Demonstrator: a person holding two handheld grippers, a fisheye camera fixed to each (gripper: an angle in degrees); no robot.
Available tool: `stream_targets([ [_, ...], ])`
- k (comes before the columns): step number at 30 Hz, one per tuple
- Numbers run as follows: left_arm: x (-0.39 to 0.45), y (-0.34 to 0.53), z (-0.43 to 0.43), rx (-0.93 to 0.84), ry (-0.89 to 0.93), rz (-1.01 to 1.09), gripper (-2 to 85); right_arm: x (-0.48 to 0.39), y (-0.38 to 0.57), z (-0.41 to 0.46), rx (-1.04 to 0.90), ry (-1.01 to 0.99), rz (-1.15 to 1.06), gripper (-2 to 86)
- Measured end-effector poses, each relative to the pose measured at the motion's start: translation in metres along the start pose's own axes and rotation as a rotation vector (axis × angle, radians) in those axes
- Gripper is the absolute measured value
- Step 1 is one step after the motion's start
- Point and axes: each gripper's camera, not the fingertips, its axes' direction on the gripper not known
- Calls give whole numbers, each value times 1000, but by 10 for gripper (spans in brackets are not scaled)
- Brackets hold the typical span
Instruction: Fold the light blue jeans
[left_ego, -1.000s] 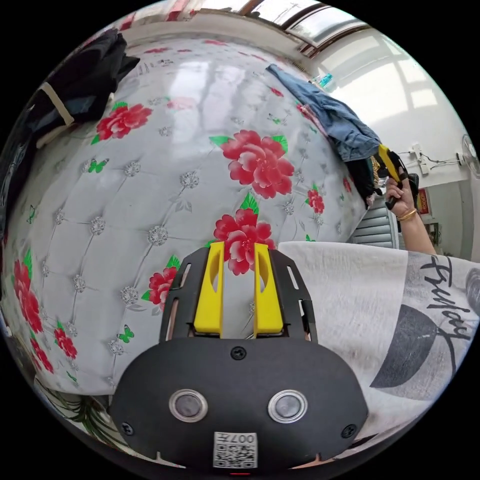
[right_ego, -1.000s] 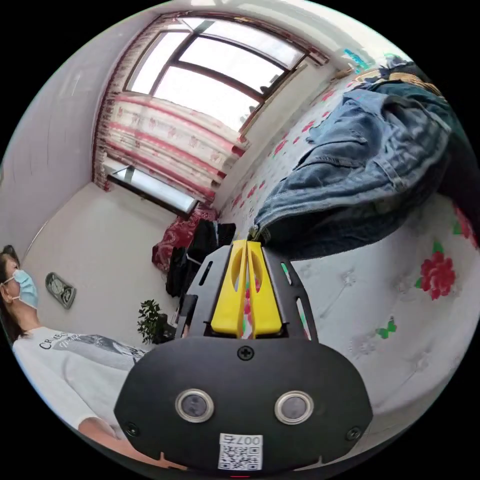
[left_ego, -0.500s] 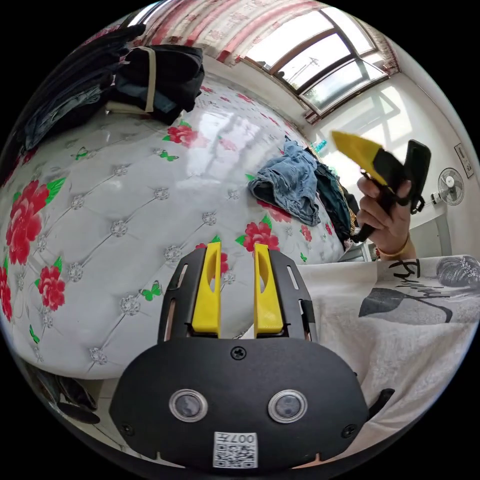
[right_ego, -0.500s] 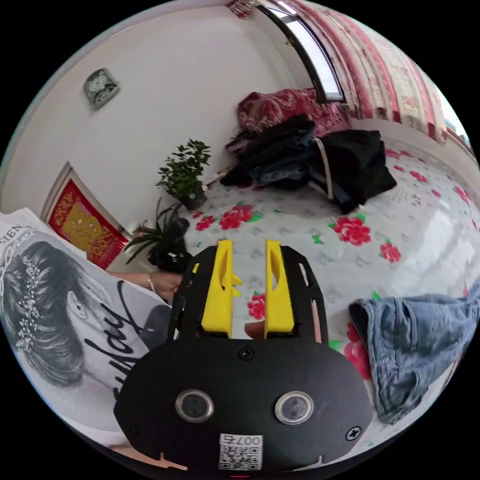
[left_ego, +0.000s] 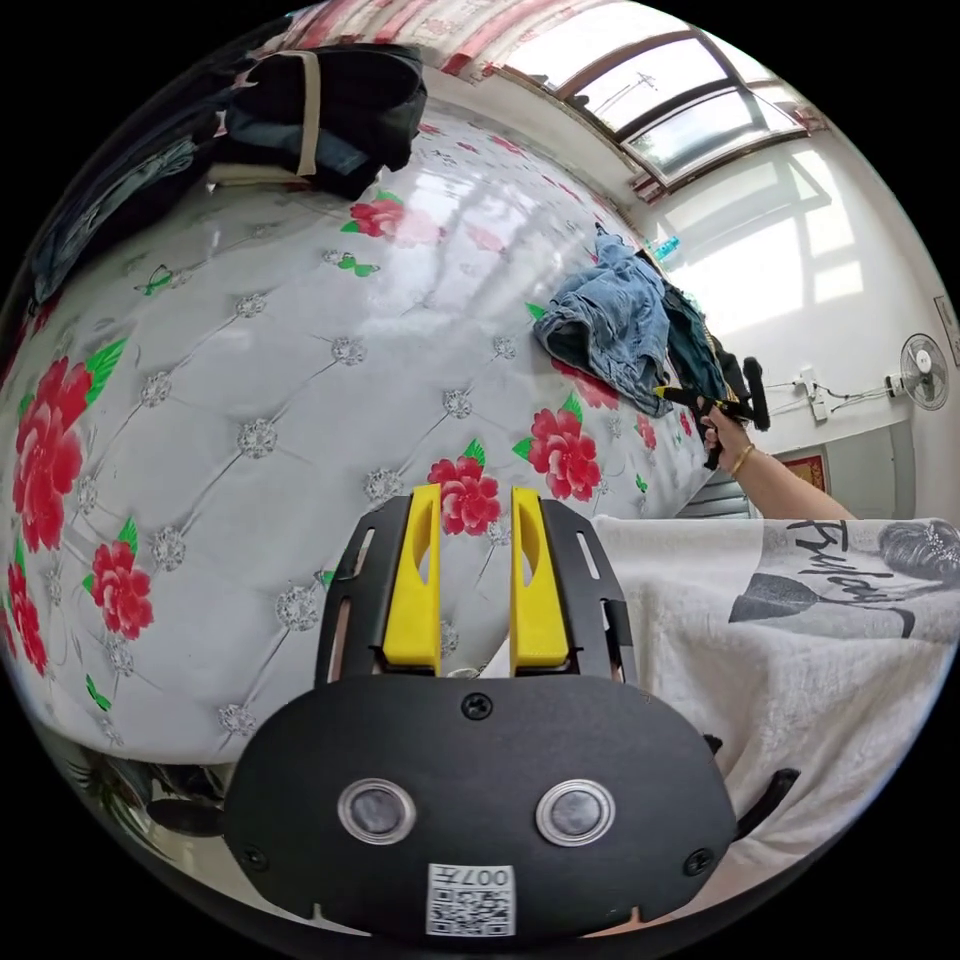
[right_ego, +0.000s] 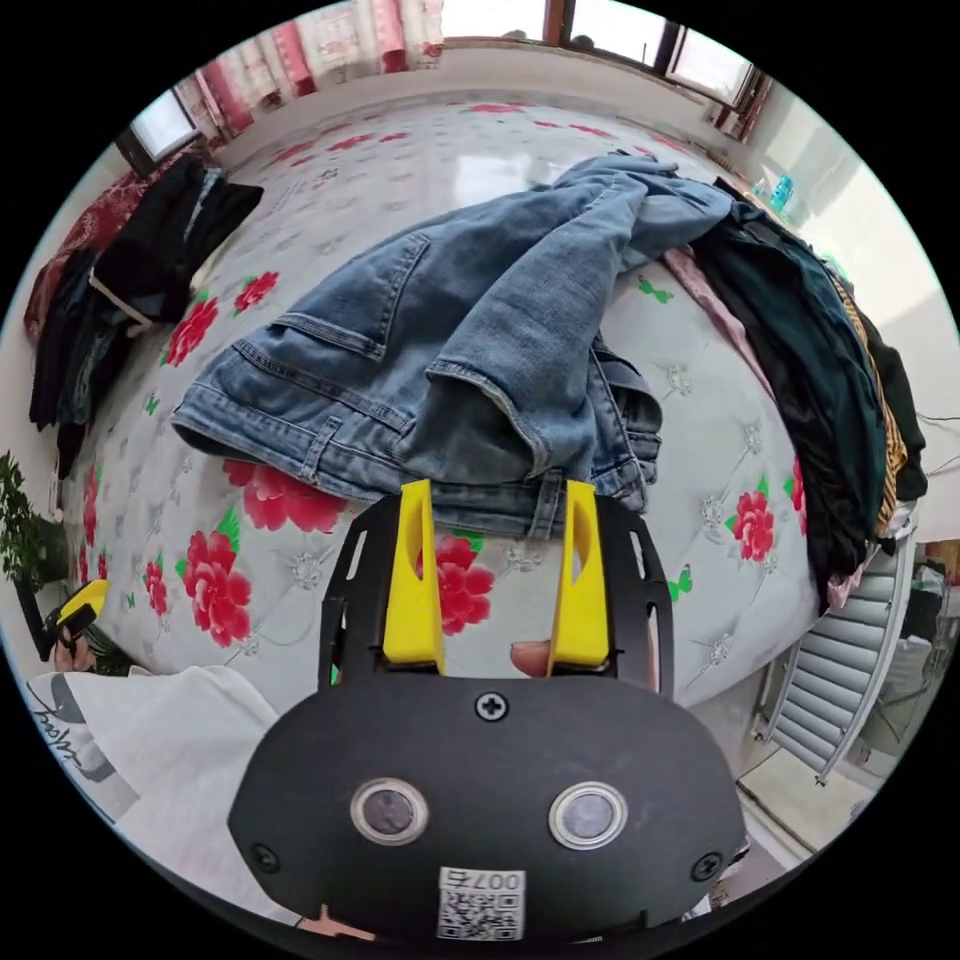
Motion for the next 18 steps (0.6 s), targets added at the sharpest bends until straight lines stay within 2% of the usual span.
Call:
stream_targets([
  [2, 11, -20, 2, -10, 15, -6, 102, -6, -15, 29, -96, 25, -47, 114],
  [6, 22, -43, 4, -22, 10, -25, 102, -3, -27, 26, -56, -4, -12, 71],
  [12, 32, -82, -10, -16, -139, -47, 99, -64, -36, 4, 2, -459, -251, 20],
  [15, 29, -101, -36, 37, -177, -83, 96, -145, -35, -20, 56, -575, -478, 14],
  [18, 16, -112, -74, 127, -170, -162, 94, -239, -32, -46, 28, -857, -744, 14],
])
